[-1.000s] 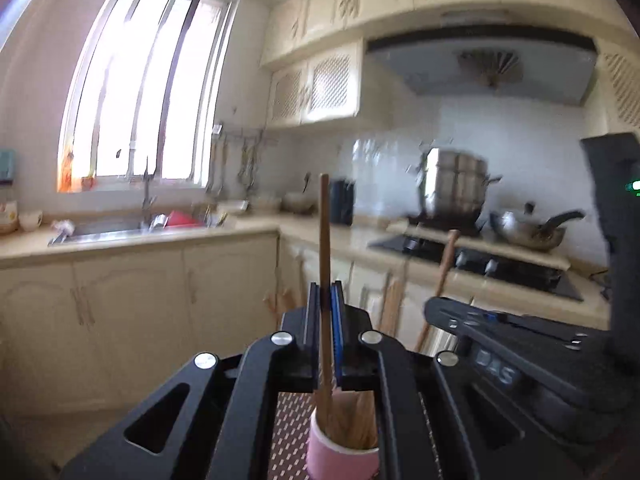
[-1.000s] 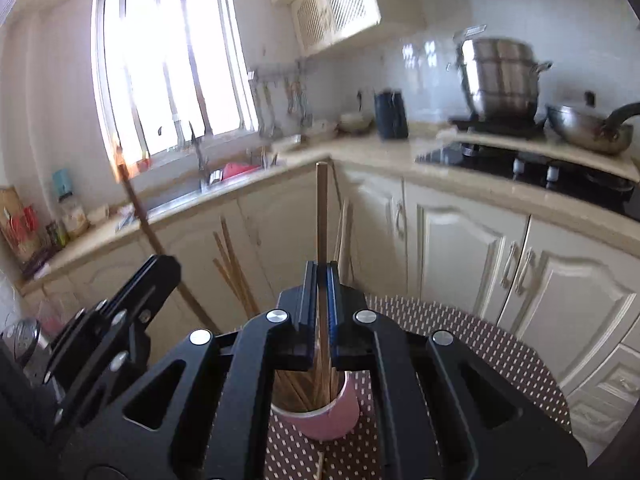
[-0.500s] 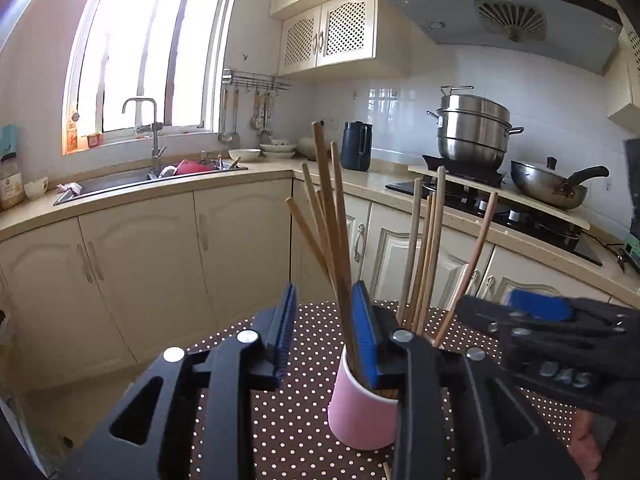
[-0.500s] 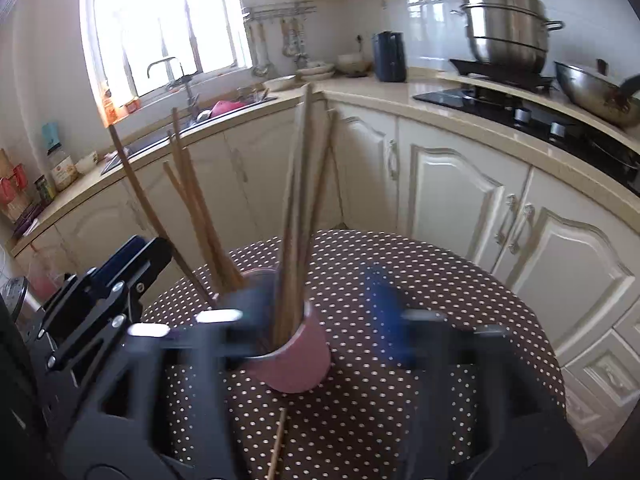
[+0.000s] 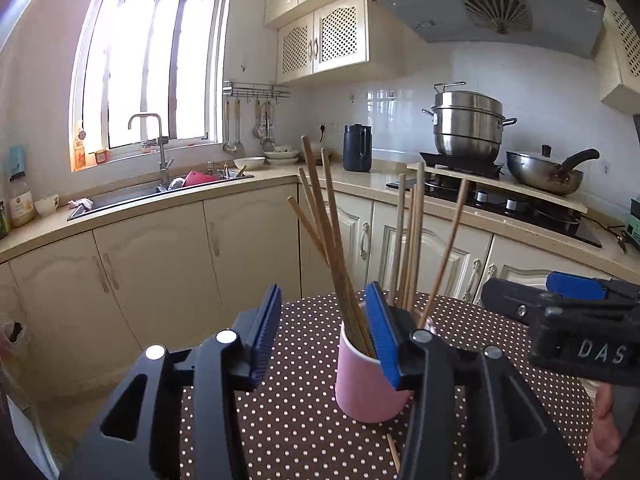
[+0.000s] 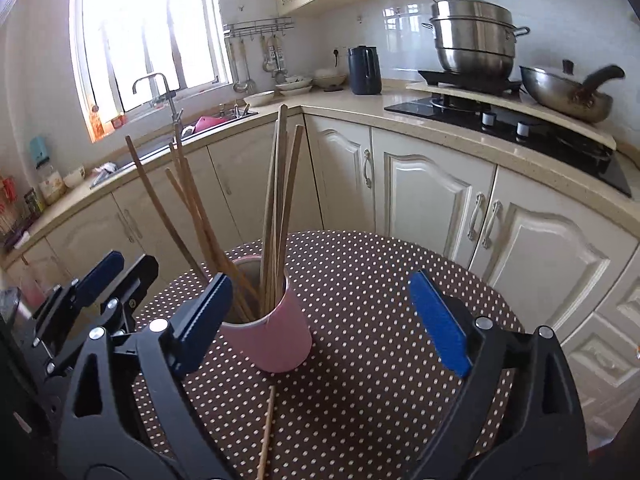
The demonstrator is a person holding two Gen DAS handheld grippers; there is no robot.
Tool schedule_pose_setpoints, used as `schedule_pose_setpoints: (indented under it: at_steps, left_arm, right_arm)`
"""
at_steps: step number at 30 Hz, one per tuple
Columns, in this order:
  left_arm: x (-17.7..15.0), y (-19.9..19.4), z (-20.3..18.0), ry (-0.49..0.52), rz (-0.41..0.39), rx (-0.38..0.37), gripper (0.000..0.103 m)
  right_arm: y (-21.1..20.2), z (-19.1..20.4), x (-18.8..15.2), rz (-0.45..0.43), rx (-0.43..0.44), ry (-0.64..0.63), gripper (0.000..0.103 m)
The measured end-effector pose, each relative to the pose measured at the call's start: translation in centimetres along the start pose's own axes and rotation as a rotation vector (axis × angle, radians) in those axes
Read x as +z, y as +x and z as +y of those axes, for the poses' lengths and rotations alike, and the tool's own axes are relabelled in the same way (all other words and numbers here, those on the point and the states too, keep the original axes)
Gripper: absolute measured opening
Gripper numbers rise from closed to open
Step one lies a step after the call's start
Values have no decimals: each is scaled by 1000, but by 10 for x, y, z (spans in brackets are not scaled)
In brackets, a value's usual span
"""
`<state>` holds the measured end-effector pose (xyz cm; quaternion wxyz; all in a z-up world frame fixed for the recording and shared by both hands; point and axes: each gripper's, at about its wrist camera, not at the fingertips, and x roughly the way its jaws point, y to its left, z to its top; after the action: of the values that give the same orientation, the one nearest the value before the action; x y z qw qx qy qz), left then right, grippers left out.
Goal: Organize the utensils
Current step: 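Move both grippers to the last loose chopstick and close the right gripper on it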
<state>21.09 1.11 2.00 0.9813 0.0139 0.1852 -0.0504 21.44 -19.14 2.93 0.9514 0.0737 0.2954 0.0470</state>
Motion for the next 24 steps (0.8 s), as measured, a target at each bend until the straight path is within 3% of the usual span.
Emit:
schedule_pose_setpoints:
  at_steps: [7, 14, 24]
  left_arm:
    - [-10, -26, -1, 16, -11, 8, 48]
    - [-25, -49, 2, 21, -24, 13, 49]
    - [-65, -59, 14, 14, 59, 38, 49]
  right_arm:
    - [-16, -12, -24, 26, 3, 51, 93]
    - [-11, -22, -57, 120, -18, 82, 93]
    - [6, -18, -104, 253, -42, 59, 93]
